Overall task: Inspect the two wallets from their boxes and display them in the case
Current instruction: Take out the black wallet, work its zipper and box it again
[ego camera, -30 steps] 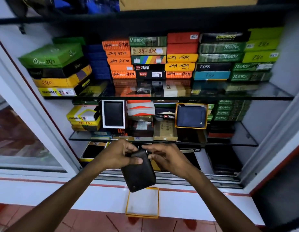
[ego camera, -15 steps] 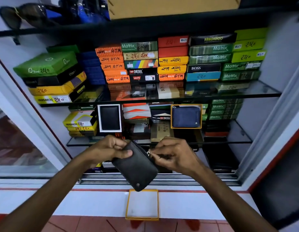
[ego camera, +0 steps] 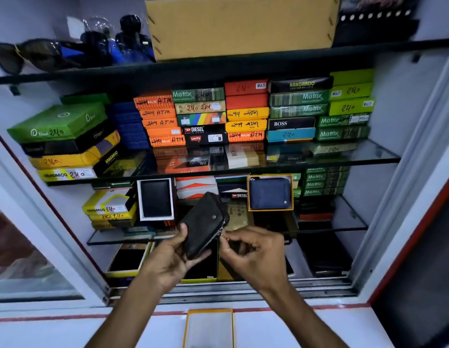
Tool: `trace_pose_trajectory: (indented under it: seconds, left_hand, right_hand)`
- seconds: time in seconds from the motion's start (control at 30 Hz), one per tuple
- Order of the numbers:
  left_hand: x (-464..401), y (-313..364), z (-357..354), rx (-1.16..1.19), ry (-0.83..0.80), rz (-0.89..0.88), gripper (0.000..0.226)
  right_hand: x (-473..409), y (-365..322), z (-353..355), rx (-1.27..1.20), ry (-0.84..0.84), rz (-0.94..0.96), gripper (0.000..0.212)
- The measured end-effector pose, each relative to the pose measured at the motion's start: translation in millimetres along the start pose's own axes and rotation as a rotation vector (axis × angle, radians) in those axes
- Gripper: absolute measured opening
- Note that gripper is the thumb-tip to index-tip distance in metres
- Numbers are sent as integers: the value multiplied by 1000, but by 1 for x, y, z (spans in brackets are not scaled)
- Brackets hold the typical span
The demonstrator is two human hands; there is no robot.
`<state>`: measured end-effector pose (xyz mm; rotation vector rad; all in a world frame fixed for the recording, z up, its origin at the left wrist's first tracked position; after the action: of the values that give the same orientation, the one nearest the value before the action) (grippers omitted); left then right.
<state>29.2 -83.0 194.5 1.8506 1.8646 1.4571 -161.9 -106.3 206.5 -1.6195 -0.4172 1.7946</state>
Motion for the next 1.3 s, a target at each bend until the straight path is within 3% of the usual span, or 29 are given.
trace_pose_trajectory:
  seconds: [0.23,0.43,0.67,0.77,0.9,1.07,1.3]
  left_hand:
    - [9,-17,-37,219,-34,50,46]
    - [17,-18,-45,240,-67,24,51]
    - [17,-23,-33,259,11,43,52]
    - [16,-22,-17,159,39,25,48]
    - [14,-12,-2,-8,-19,-38,22]
    - [21,7,3,-359,-230,-71,36]
    - [36,9,-16,-712,-463,39,35]
  right_hand:
    - [10,0,-13,141,-39,-8,11]
    - [10,2,-12,162,-58,-28,14]
    - [-6,5,3,346,-98,53,13]
    - [-21,9,15,378,-87,42,14]
    - [-30,13,26,365,-170,105,14]
    - [-41,18,24,265,-247,39,18]
    - [-54,22,0,-72,-718,-15,10]
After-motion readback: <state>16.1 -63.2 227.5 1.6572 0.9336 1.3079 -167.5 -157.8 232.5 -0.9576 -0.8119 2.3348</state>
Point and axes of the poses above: each hand's wrist, its own x-axis away from the middle knuckle, its own z-axis out of the back of the hand, y = z × x, the point moved 2 cm from there along -x, towards the middle knuckle, and after that the axes turned 6 degrees about y, right-handed, at the moved point
